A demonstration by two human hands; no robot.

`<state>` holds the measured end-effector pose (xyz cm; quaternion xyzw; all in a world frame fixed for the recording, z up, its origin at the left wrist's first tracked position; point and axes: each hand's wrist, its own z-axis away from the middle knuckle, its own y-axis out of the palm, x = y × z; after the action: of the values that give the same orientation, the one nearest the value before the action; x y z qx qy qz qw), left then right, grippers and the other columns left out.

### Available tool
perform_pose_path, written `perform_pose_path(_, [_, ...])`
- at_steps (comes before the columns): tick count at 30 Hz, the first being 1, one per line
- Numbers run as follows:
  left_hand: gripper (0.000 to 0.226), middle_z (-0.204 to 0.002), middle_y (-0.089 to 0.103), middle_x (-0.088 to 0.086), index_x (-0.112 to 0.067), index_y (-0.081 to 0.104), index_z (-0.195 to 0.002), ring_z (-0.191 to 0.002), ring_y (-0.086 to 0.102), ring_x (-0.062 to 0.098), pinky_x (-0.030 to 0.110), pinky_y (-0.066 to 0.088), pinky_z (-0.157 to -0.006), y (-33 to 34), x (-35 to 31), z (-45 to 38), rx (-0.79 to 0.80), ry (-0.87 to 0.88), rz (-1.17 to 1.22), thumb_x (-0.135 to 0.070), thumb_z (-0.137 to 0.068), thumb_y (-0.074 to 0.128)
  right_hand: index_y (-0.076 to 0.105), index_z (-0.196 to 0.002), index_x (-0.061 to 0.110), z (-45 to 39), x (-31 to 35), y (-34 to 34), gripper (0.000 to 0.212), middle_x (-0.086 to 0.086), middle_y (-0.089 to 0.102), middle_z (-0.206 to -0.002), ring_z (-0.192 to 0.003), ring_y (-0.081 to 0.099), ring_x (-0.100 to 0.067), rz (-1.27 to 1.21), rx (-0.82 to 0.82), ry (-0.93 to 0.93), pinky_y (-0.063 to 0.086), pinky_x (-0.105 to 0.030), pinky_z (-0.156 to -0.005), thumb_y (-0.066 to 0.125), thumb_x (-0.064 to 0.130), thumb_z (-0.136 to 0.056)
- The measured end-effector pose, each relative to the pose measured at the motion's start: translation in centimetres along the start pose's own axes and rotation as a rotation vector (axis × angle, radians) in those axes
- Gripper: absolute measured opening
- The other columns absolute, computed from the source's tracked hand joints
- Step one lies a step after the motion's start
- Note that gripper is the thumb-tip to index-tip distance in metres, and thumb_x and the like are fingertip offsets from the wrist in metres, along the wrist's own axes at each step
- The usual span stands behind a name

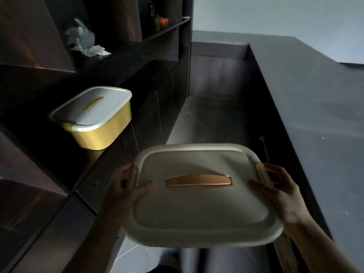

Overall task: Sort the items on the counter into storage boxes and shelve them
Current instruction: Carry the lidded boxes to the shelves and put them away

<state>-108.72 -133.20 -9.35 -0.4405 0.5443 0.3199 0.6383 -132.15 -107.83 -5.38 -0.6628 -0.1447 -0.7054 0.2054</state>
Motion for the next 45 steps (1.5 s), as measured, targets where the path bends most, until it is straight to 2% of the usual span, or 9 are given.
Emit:
perform_pose_path(5, [0.062, -0.102, 0.064, -0.009, -0.036, 0.056, -0.112, -0.089, 0.063, 0.016, 0.037, 0.053, -0.067, 2.4, 0.0, -8.6, 0.008, 0.015, -0.037, -0.02, -0.06, 0.088, 0.065, -0.112, 0.021, -10.0, -0.2, 3.7, 0.051, -0.006, 0.073, -0.09, -0.083, 0.069, -0.02, 0.0, 0.044, -0.004, 0.056, -0.029, -0.07, 0.081, 0.003, -0.066])
perform_pose_path(14, [0.058, -0.099, 0.066, -0.006, -0.038, 0.058, -0.103, -0.084, 0.065, 0.017, 0.036, 0.054, -0.066, 8.7, -1.4, -24.6, 0.014, -0.073, 0.013, -0.014, -0.06, 0.088, 0.064, -0.113, 0.022, -26.4, -0.5, 8.2, 0.055, 0.002, 0.075, -0.076, -0.064, 0.07, -0.009, -0.018, 0.04, 0.046, 0.052, -0.019, -0.052, 0.083, 0.004, -0.065])
perform_pose_path(21, [0.057, -0.091, 0.068, -0.01, -0.041, 0.063, -0.095, -0.077, 0.067, 0.008, 0.028, 0.052, -0.061, 14.1, -3.1, -33.3, -0.012, -0.065, 0.007, -0.024, -0.05, 0.092, 0.064, -0.114, 0.018, -37.9, -0.3, 9.3, 0.047, 0.003, 0.075, -0.077, -0.063, 0.068, -0.006, -0.06, 0.059, 0.061, 0.051, -0.016, -0.05, 0.077, 0.002, -0.072])
perform_pose_path(25, [0.052, -0.095, 0.065, -0.022, -0.051, 0.059, -0.093, -0.089, 0.061, -0.002, 0.032, 0.051, -0.076, 17.8, -2.8, -37.8, -0.109, -0.068, 0.013, -0.045, -0.046, 0.081, 0.066, -0.114, 0.024, -46.2, -0.5, 10.0, 0.054, -0.001, 0.075, -0.084, -0.072, 0.072, -0.014, -0.04, 0.164, 0.056, 0.056, -0.027, -0.058, 0.08, 0.02, -0.062])
perform_pose_path(29, [0.067, -0.102, 0.069, -0.013, -0.043, 0.063, -0.103, -0.094, 0.066, 0.005, 0.034, 0.053, -0.082, 21.1, -2.7, -40.8, -0.195, -0.099, 0.077, -0.052, -0.041, 0.089, 0.065, -0.119, 0.032, -54.5, -0.2, 10.7, 0.072, -0.001, 0.076, -0.094, -0.088, 0.072, -0.021, 0.008, 0.263, 0.062, 0.056, -0.045, -0.083, 0.083, 0.038, -0.05])
perform_pose_path(32, [0.059, -0.098, 0.069, -0.018, -0.049, 0.065, -0.095, -0.087, 0.065, -0.003, 0.025, 0.049, -0.075, 23.2, -3.3, -42.1, -0.276, -0.088, 0.111, -0.048, -0.041, 0.089, 0.068, -0.11, 0.036, -59.9, 0.5, 11.9, 0.068, 0.001, 0.076, -0.091, -0.086, 0.072, -0.017, 0.038, 0.339, 0.061, 0.055, -0.036, -0.077, 0.085, 0.035, -0.045])
perform_pose_path(35, [0.061, -0.1, 0.07, -0.01, -0.034, 0.066, -0.104, -0.091, 0.064, 0.001, 0.022, 0.049, -0.078, 24.9, -3.5, -43.4, -0.363, -0.087, 0.15, -0.029, -0.05, 0.093, 0.068, -0.109, 0.031, -64.7, 1.6, 13.7, 0.057, 0.004, 0.076, -0.087, -0.081, 0.071, -0.011, 0.055, 0.447, 0.033, 0.056, -0.031, -0.07, 0.081, 0.025, -0.053])
perform_pose_path(39, [0.049, -0.087, 0.07, -0.02, -0.032, 0.064, -0.102, -0.072, 0.063, -0.009, 0.005, 0.046, -0.056, 25.5, -3.9, -45.3, -0.525, -0.114, 0.128, -0.009, -0.063, 0.085, 0.069, -0.106, 0.024, -69.1, 2.7, 17.5, 0.047, 0.002, 0.076, -0.082, -0.07, 0.069, -0.005, 0.076, 0.607, 0.005, 0.055, -0.018, -0.057, 0.076, 0.019, -0.06])
perform_pose_path(45, [0.058, -0.094, 0.072, -0.005, -0.033, 0.064, -0.107, -0.086, 0.066, 0.01, 0.021, 0.049, -0.071, 23.7, -3.2, -48.9, -0.661, -0.161, 0.05, -0.019, -0.057, 0.091, 0.069, -0.098, 0.027, -74.6, 2.5, 25.7, 0.028, 0.018, 0.073, -0.075, -0.067, 0.066, 0.006, 0.153, 0.691, -0.049, 0.047, -0.023, -0.063, 0.078, 0.012, -0.075])
